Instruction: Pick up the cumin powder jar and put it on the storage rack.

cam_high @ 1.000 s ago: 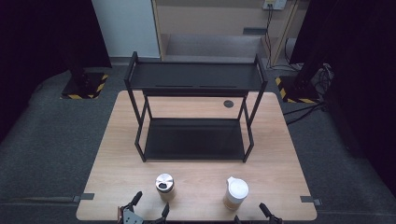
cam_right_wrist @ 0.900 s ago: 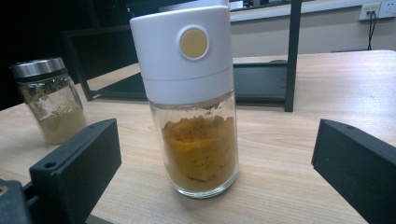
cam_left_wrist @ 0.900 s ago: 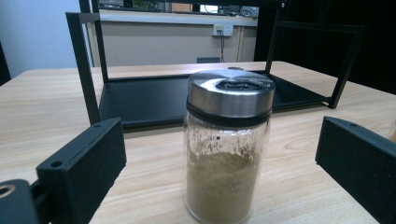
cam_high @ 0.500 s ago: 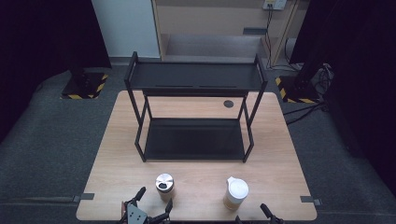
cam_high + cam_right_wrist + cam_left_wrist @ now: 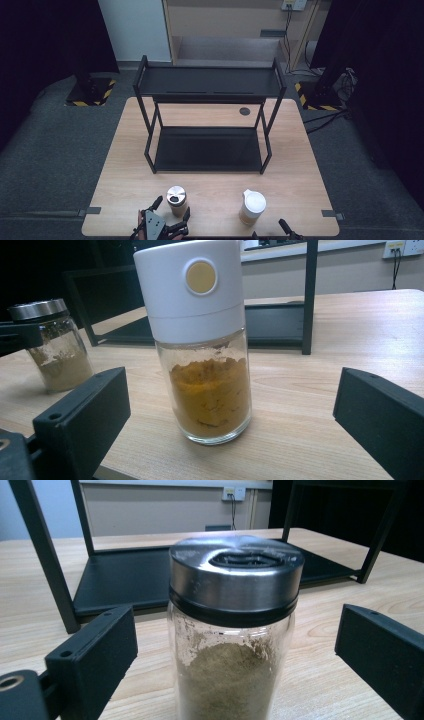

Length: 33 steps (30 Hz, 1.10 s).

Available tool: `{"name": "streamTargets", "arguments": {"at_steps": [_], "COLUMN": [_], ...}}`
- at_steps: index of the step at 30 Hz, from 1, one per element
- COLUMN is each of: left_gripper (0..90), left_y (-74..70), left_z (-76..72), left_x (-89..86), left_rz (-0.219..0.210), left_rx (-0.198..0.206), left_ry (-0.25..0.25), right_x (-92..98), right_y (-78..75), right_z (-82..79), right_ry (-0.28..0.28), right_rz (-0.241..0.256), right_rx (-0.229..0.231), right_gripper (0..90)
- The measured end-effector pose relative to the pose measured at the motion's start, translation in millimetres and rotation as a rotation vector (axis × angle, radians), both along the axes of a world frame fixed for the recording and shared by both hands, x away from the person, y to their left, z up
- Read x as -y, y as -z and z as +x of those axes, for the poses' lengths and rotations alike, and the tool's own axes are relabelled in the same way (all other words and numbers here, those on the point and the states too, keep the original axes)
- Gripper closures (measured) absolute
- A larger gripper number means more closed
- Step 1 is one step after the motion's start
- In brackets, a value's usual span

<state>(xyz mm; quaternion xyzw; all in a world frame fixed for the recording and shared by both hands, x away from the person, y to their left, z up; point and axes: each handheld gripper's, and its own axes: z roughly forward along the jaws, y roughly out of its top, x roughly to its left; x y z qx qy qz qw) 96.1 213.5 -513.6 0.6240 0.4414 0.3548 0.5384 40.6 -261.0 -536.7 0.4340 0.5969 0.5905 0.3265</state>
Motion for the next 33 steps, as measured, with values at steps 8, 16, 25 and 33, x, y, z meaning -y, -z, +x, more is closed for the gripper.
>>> {"name": "streamTargets", "arguments": {"at_steps": [8, 16, 25, 33], "left_gripper": [6.2, 17.7, 30.1, 30.3], "left_y": [-0.9, -1.8, -6.4, -15.5], "left_z": [6.4, 10.1, 12.0, 8.2], "left_x": [6.3, 8.6, 7.9, 1.4], "left_rz": [0.017, 0.029, 0.035, 0.008], "left_rx": [-0.023, -0.035, -0.056, -0.065], "left_ry": [-0.019, -0.022, -0.019, -0.014], "right_x": [1.6, 2.8, 3.9, 2.9], "right_y": [0.7, 1.1, 1.3, -2.5], "right_z": [-0.7, -2.1, -4.3, -6.6], "right_ry": [0.006, 0.011, 0.014, 0.004], "right_rz": [0.002, 0.006, 0.007, 0.004], "right_rx": [-0.004, -0.004, 0.0, 0.015], "right_gripper": [1.7, 1.8, 2.0, 2.0]}}
